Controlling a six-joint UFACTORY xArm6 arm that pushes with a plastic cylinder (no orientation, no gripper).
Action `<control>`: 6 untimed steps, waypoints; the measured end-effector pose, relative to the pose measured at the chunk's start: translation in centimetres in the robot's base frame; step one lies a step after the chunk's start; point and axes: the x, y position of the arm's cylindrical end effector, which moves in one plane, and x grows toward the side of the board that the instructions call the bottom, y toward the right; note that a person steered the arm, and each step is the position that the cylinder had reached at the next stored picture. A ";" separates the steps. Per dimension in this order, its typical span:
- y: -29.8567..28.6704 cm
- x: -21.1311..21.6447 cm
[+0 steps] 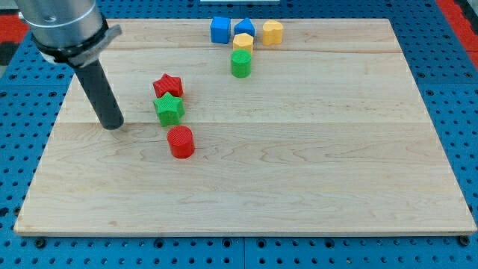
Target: Place the red star below the green circle
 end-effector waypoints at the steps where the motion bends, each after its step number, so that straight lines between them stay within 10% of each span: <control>1: -0.6 -2.8; 6: 4.1 -4.6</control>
